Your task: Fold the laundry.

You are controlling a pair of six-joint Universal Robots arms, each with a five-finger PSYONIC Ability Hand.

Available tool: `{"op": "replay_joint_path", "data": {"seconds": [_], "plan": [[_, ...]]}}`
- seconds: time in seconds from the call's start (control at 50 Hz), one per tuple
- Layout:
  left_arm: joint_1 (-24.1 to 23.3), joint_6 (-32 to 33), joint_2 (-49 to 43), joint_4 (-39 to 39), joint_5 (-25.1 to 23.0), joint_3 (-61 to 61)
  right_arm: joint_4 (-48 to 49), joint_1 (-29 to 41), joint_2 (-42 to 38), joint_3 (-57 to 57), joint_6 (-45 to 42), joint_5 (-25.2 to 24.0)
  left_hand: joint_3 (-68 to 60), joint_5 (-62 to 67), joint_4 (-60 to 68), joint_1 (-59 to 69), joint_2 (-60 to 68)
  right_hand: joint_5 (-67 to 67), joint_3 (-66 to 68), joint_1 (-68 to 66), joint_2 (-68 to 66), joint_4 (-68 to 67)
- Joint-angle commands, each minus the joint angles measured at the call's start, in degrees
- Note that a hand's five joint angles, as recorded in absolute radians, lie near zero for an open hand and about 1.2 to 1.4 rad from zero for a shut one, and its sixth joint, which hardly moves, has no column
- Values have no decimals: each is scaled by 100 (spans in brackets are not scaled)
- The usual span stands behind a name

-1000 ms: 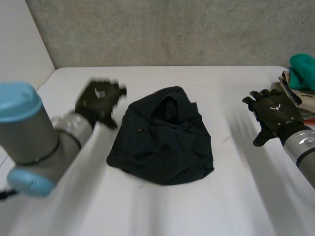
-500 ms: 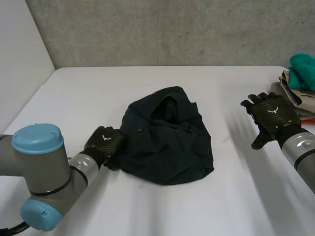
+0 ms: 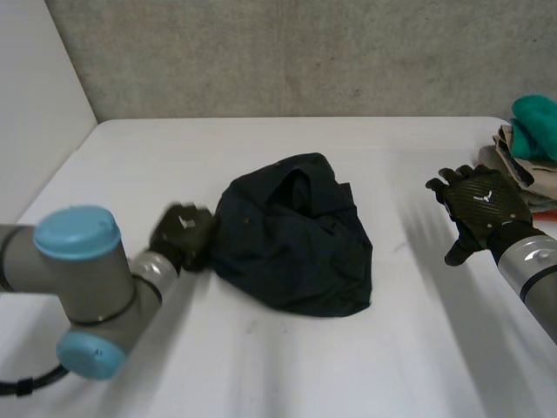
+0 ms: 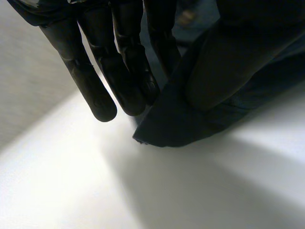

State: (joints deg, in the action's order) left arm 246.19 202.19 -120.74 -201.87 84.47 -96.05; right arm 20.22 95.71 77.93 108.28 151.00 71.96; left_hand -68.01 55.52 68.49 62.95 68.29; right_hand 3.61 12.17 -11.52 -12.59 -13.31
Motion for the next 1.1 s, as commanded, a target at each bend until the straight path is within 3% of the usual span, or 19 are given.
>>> {"op": "replay_joint_path", "data": {"seconds": [0.02,0.16,0.34,0.44,0.48,0.5,0.52,0.56,0.66,0.72,0.88,0.98,1.1], "plan": [[420,110,761,-729,878,1008,0,10,12,0,9,2,-1199,1448,1151,1705,1171,-361,-217,152,259,331],[280,92,999,-1592,597,1967,0,1,21,0,35,11,-1199,1448,1151,1705,1171,-361,-217,152,259,331],[-1107,-312,95,-1601,-764,2196,0,-70,56,-26,35,196,-1199,1448,1151,1705,1171,-361,-217,152,259,331],[-1827,-339,-607,-1566,-1055,2065,9,-78,82,-52,44,204,-1199,1448,1151,1705,1171,-361,-217,152,259,331],[-1882,-347,-688,-1565,-1055,2038,9,-78,82,-52,44,204,-1199,1448,1151,1705,1171,-361,-217,152,259,331],[-1917,-365,-731,-1566,-1055,2021,9,-78,91,-61,44,204,-669,917,620,1174,641,-361,-217,152,259,331],[-1952,-365,-784,-1557,-1038,1986,9,-78,83,-61,44,196,885,-637,-934,-380,-913,-361,-217,152,259,331],[-1952,-374,-785,-1539,-1029,1924,9,-78,82,-70,44,196,2527,-2279,-2576,-2021,-2555,-361,-217,152,259,331],[-1917,-339,-653,-1311,-1012,1573,0,-70,82,-79,70,187,3255,-3007,-3304,-2749,-3283,-361,-217,152,259,331],[-1795,-338,-206,-1021,-915,1318,-9,-61,82,-87,70,143,3492,-3243,-3540,-2986,-3520,-361,-217,152,259,331],[-1487,-330,1086,-64,253,554,-193,-8,82,-333,-26,-225,3559,-3311,-3608,-3053,-3587,-361,-217,152,259,331],[-1486,-312,1771,569,1131,-210,-1201,10,21,-641,-271,-1146,3475,-3226,-3523,-2969,-3503,-361,-217,152,259,331],[-1522,-321,2063,974,1493,-940,-1679,27,-453,-887,-983,-1983,3341,-3092,-3389,-2835,-3369,-361,-217,152,259,331]]}}
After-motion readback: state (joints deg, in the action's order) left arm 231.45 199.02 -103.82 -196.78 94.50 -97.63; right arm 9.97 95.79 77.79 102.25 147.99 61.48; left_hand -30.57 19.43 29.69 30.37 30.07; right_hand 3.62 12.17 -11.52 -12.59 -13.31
